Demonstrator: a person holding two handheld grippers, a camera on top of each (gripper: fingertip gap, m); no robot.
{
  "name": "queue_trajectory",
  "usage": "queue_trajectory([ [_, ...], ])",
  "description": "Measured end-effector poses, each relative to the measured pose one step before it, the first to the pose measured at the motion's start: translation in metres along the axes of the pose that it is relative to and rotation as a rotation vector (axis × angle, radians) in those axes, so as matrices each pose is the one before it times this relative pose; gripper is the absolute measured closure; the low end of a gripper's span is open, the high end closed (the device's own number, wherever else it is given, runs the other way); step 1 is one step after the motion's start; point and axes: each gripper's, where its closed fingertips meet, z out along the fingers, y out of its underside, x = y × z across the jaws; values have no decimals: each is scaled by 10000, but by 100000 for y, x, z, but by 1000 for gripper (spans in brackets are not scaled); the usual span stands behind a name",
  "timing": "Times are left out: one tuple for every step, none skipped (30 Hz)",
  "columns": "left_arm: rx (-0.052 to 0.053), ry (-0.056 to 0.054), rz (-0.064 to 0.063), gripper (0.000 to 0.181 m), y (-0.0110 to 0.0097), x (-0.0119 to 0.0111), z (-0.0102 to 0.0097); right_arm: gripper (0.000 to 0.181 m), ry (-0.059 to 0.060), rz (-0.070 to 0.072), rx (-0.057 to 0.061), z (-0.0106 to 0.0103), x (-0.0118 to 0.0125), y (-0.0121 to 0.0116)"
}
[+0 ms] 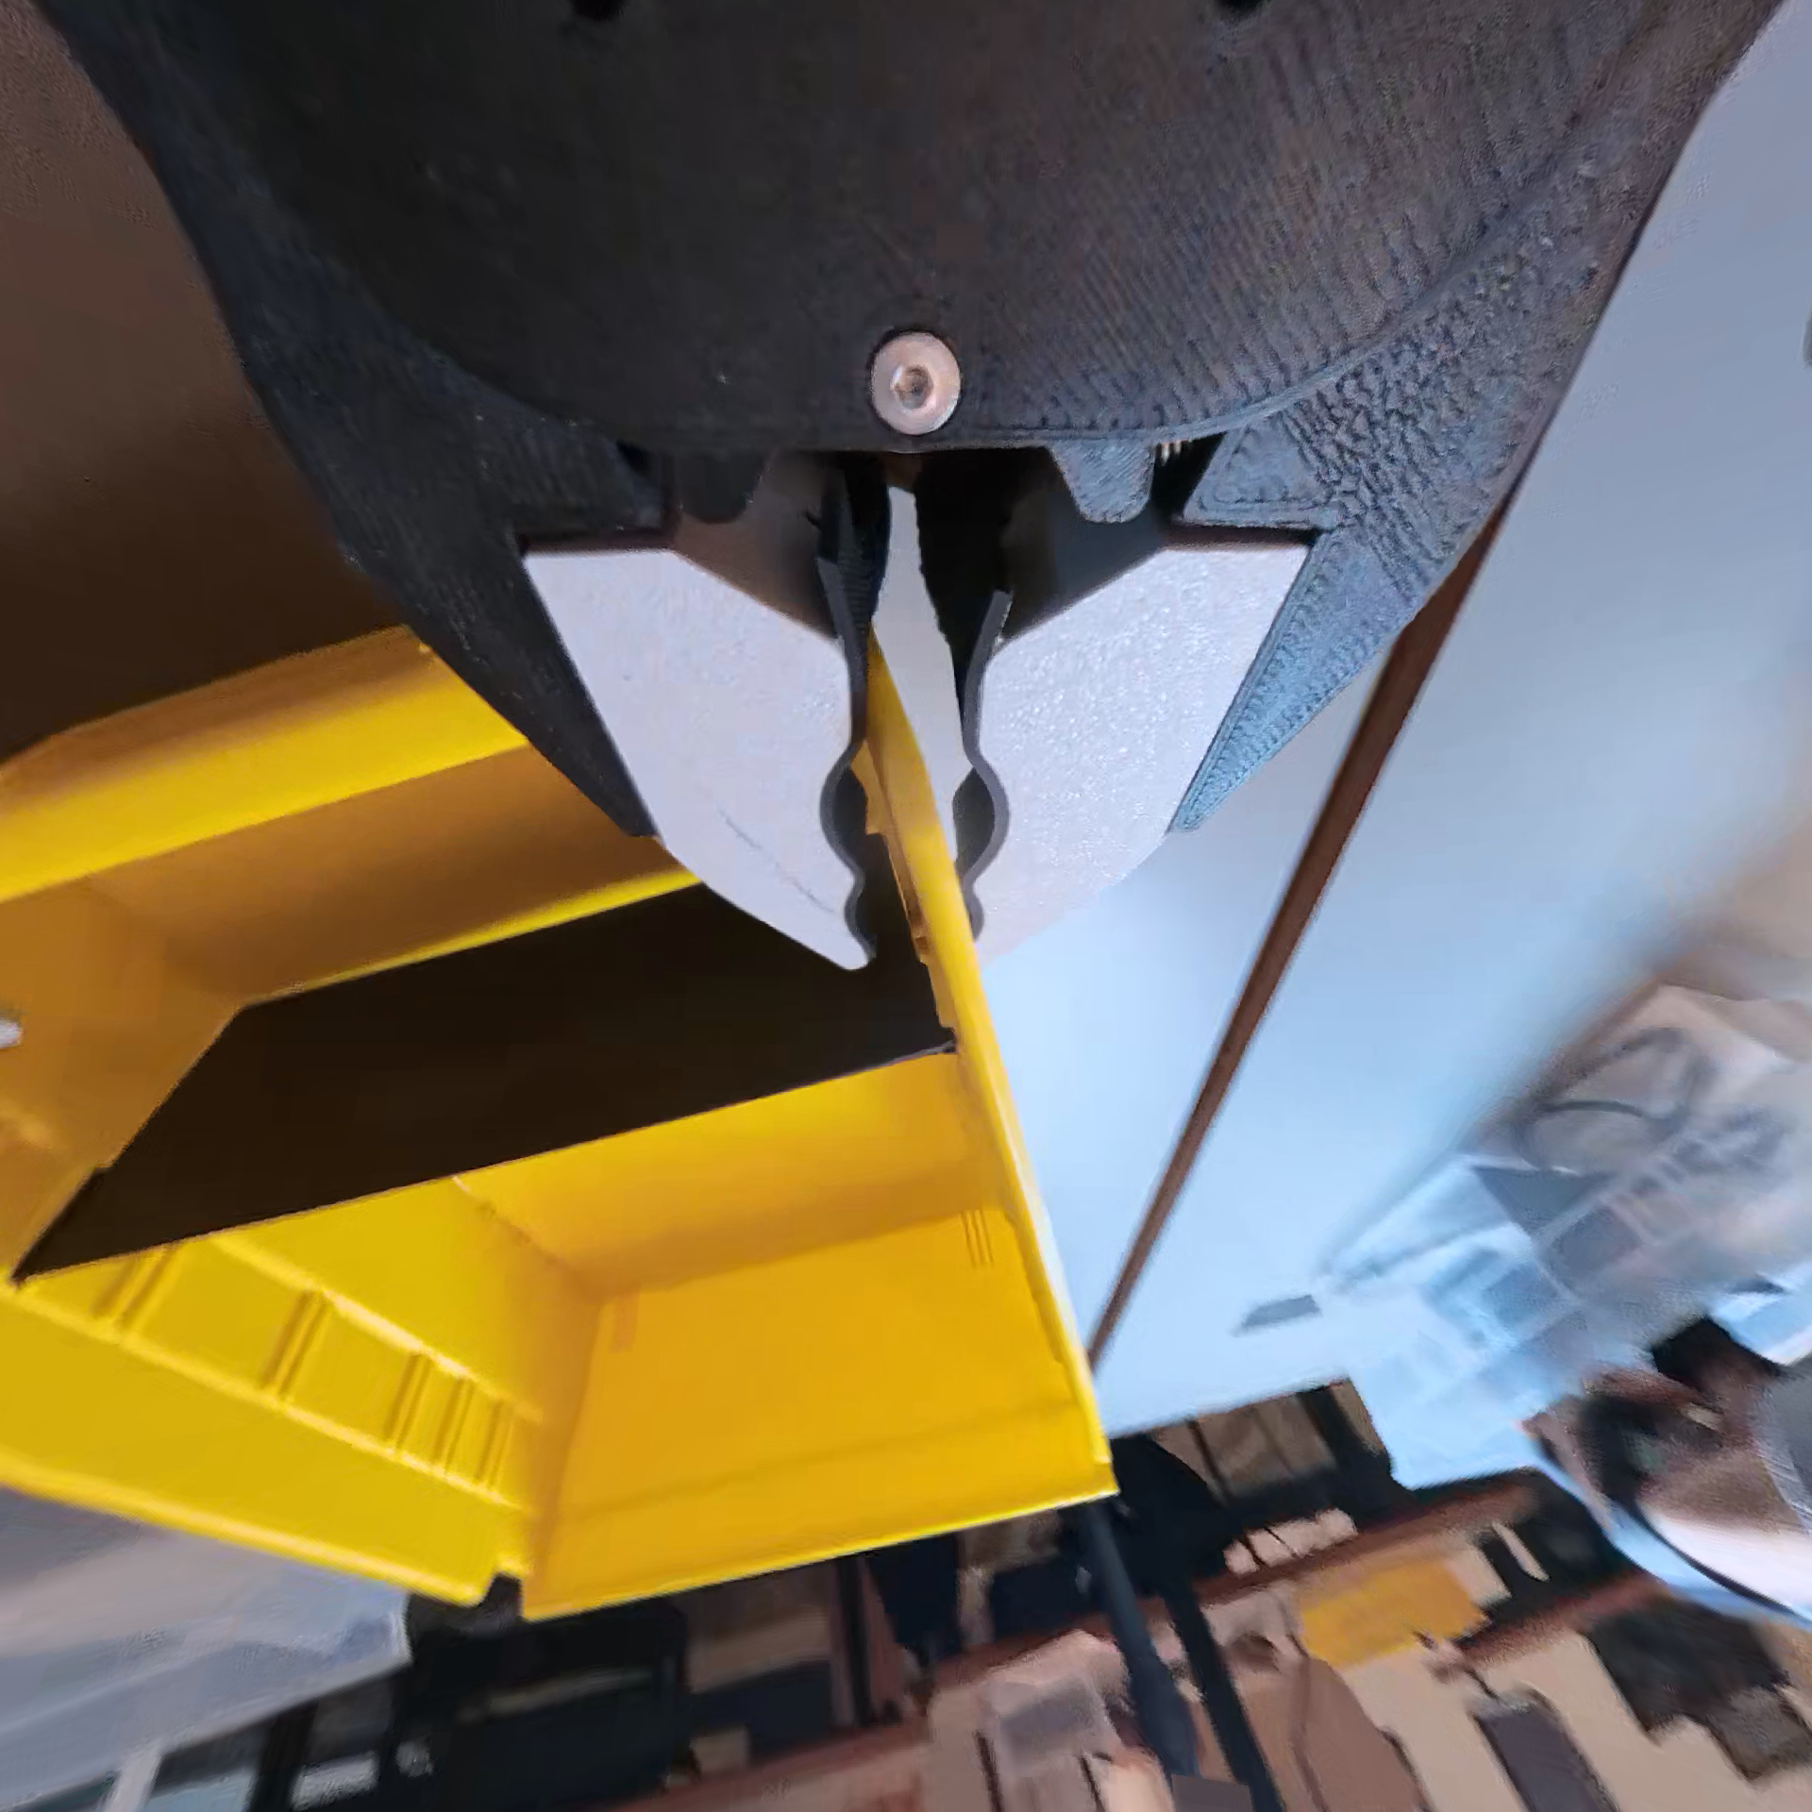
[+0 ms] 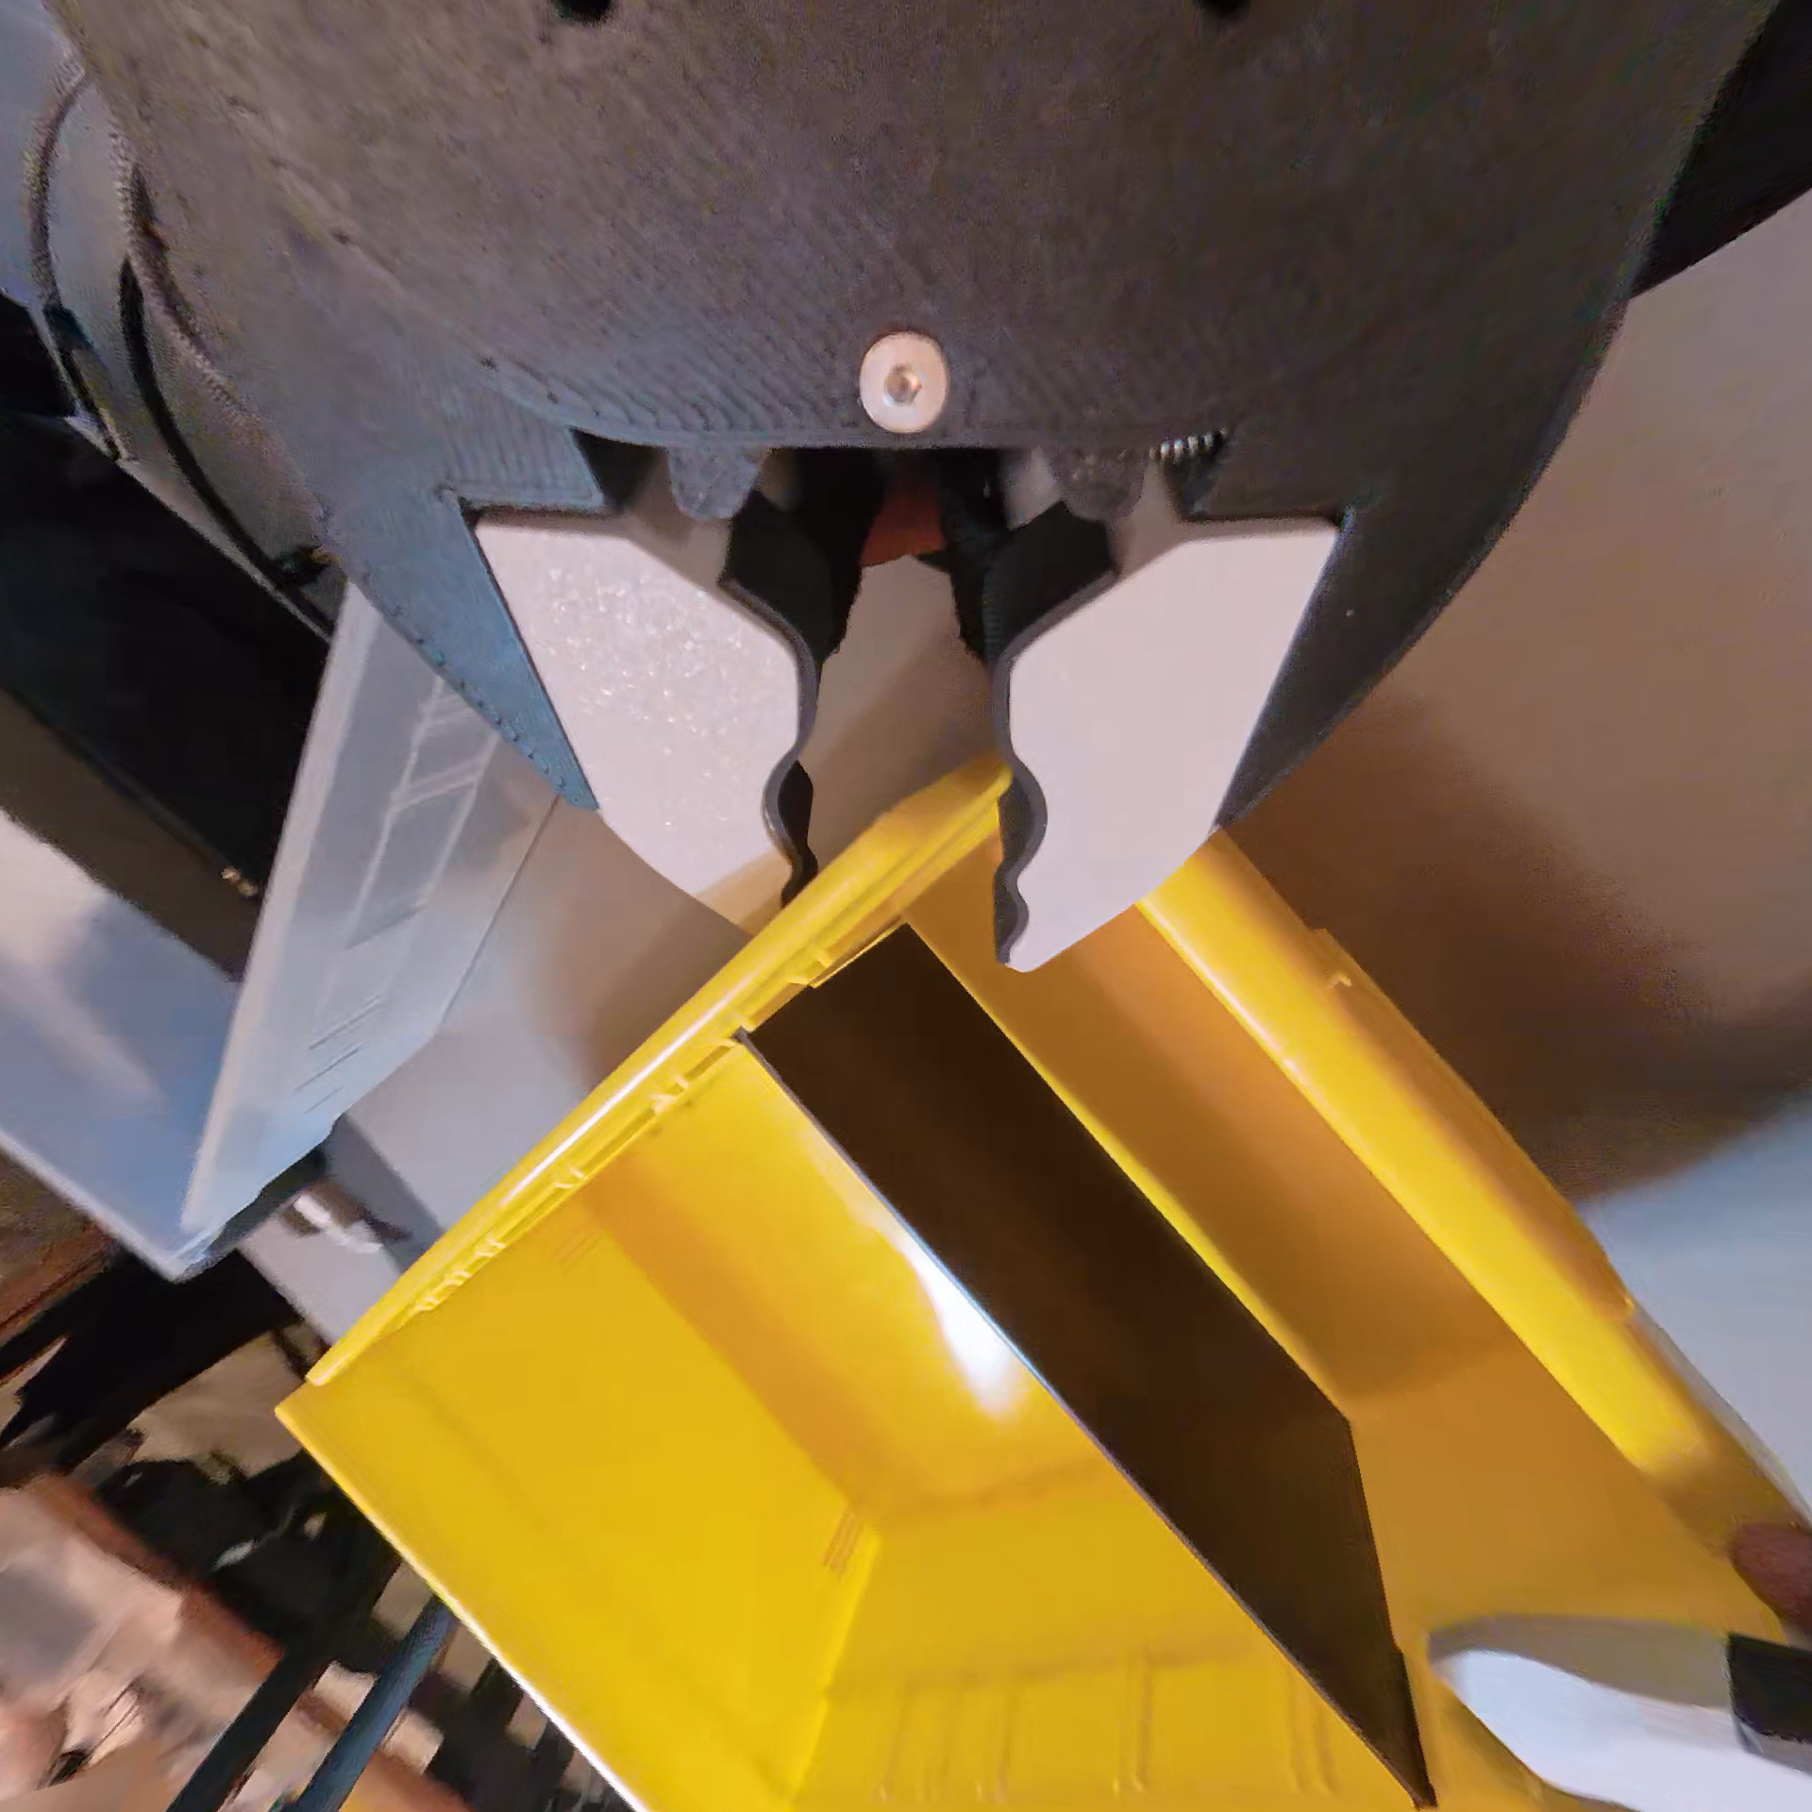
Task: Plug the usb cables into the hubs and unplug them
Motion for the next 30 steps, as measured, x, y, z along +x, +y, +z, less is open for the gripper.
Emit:
queue_trajectory([
  [420, -333, -12, 172, -1093, -324, -591, 147, 153, -57, 356, -330, 211, -607],
  [514, -287, -53, 173, -1299, -249, -663, 149, 272, -149, 428, -518, 408, -838],
  [506, -261, -41, 174, -1395, -128, -658, 150, 337, -196, 452, -640, 596, -1021],
  [492, -259, 27, 174, -1459, -26, -613, 151, 325, -171, 477, -741, 738, -1135],
  [509, -232, 1, 174, -1567, 116, -568, 152, 344, -135, 459, -842, 931, -1132],
  [520, -162, 2, 174, -1650, 359, -495, 154, 382, -136, 396, -944, 1115, -1063],
  [510, -122, 0, 174, -1686, 596, -425, 155, 414, -154, 345, -1081, 1275, -936],
  [468, -73, 22, 174, -1661, 831, -347, 156, 420, -160, 296, -1206, 1387, -786],
  [433, -19, 41, 174, -1621, 1058, -267, 156, 419, -134, 204, -1314, 1466, -542],
  [385, 63, 46, 174, -1543, 1308, -205, 156, 404, -100, 94, -1400, 1531, -251],
  [306, 138, 52, 174, -1391, 1527, -113, 157, 387, -65, 4, -1457, 1562, 24],
  [200, 217, 18, 174, -1205, 1727, -4, 157, 376, -8, -58, -1511, 1609, 277],
  [129, 285, 9, 174, -1028, 1920, 82, 157, 359, 37, -116, -1527, 1625, 520],
  [96, 360, -2, 174, -862, 2088, 214, 158, 355, 74, -160, -1513, 1674, 720],
  [69, 410, -40, 174, -715, 2195, 395, 158, 364, 111, -198, -1465, 1707, 882],
  [53, 451, -59, 174, -582, 2286, 572, 157, 377, 97, -243, -1398, 1749, 1034],
  [21, 486, -41, 174, -478, 2354, 731, 158, 390, 66, -293, -1308, 1794, 1158],
  [13, 500, -29, 174, -434, 2412, 895, 158, 409, 28, -334, -1211, 1870, 1265],
  [5, 523, -56, 174, -364, 2470, 1064, 158, 432, 15, -350, -1077, 1978, 1337],
  [-13, 525, -82, 174, -285, 2519, 1256, 158, 423, 88, -371, -910, 2077, 1397],
  [-26, 522, -84, 173, -190, 2529, 1377, 159, 381, 143, -378, -733, 2100, 1452],
  [-53, 534, -52, 173, -95, 2506, 1468, 159, 354, 103, -332, -561, 2089, 1464],
  [-66, 508, -45, 172, 19, 2402, 1523, 159, 320, 70, -313, -389, 1979, 1507],
  [-41, 432, -75, 172, 85, 2230, 1552, 159, 269, 68, -373, -211, 1833, 1587],
  [-72, 380, -9, 172, 237, 2099, 1559, 159, 252, 12, -408, -47, 1682, 1655],
  [-128, 344, -20, 171, 402, 1963, 1546, 160, 234, -49, -384, 141, 1507, 1675],
  [-136, 312, -61, 172, 515, 1798, 1494, 159, 161, -37, -366, 303, 1285, 1724],
  [-145, 280, -10, 171, 587, 1629, 1393, 160, 89, 28, -341, 418, 1036, 1701],
  [-175, 229, 30, 171, 661, 1452, 1286, 160, 63, 65, -298, 475, 831, 1625],
  [-178, 203, 51, 171, 681, 1279, 1189, 160, 55, 55, -278, 490, 653, 1543],
])
